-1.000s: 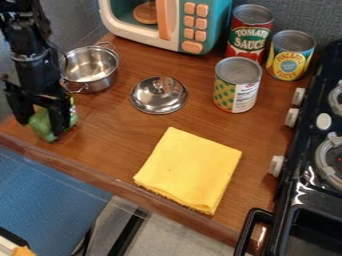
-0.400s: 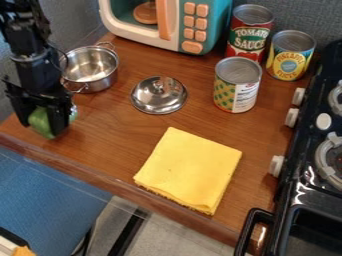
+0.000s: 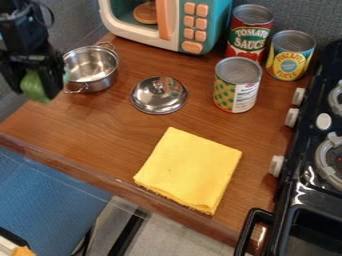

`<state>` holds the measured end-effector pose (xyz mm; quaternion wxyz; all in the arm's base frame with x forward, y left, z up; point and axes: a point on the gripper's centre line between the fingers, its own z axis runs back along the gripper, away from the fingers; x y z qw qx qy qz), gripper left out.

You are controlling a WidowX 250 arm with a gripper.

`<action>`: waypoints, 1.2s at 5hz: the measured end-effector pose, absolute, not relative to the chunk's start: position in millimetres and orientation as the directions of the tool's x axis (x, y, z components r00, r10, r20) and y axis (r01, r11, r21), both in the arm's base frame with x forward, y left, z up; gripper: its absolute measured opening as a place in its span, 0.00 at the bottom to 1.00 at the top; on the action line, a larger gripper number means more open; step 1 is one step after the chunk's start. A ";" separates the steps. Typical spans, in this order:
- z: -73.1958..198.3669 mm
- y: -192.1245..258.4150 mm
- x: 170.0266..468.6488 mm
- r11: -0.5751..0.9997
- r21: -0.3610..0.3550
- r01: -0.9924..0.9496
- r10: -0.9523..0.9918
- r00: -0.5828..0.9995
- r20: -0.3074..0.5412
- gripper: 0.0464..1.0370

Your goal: Put the green bell pepper in the pot

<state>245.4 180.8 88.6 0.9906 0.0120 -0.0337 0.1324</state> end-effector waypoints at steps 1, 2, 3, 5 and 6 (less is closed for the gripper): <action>80.7 199.7 282.7 0.937 0.000 -0.349 0.348 0.936 0.052 0.74; 78.0 208.7 314.1 0.927 -0.018 -0.375 0.375 0.926 0.051 0.74; 69.3 212.0 330.3 0.926 -0.015 -0.377 0.377 0.925 0.042 0.74; 47.4 199.4 341.1 0.947 -0.005 -0.321 0.321 0.947 -0.004 0.81; 36.0 197.1 343.9 0.955 -0.008 -0.296 0.296 0.955 -0.025 0.95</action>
